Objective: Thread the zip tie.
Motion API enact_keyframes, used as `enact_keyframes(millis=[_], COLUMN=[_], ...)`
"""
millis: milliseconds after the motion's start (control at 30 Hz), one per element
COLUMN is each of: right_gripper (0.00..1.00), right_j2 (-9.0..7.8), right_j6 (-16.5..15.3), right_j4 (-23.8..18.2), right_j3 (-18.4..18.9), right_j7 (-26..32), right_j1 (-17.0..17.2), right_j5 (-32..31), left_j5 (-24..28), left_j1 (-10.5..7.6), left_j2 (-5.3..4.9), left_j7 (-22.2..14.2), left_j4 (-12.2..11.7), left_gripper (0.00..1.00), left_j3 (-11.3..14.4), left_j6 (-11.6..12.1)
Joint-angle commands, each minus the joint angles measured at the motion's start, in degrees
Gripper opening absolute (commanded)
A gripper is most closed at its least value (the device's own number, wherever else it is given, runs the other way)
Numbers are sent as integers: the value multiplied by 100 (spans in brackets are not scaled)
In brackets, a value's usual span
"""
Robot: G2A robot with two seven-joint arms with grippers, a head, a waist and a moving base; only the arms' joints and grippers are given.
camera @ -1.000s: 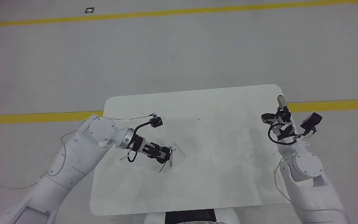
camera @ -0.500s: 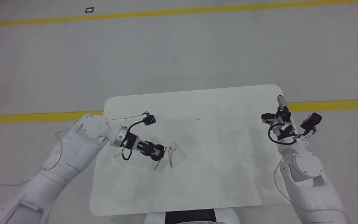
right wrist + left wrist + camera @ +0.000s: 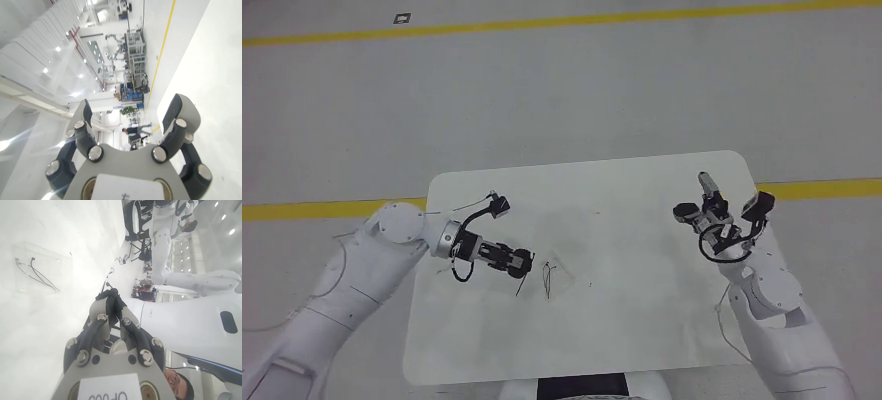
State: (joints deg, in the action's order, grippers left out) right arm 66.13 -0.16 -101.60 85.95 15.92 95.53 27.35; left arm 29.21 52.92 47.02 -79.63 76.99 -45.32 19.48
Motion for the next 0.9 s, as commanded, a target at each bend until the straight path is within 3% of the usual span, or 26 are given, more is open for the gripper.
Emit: enact_keyframes(millis=[0,300,433,500,867], right_gripper=[100,100,100,100,100], right_j2=[8,93,118,127,132], right_j6=[95,493,638,696,682], right_j4=[143,858,1063,1066,1047], right_j3=[-180,-1009,-1284,-1389,-1459], right_j7=[400,1455,1693,1709,1875], right_j1=[-209,-1198,-1461,-1522,-1514], right_j5=[32,182,35,-62,-16], left_j5=[105,458,596,339,393], left_j1=[0,4,2,-36,9], left_j2=[-60,-312,-372,-384,-373], left_j7=[-1,-1,-1,-1,7], left_j4=[5,130,4,113,161], left_gripper=[0,0,0,0,0], left_j3=[19,126,160,203,216], left_j6=[0,0,0,0,0])
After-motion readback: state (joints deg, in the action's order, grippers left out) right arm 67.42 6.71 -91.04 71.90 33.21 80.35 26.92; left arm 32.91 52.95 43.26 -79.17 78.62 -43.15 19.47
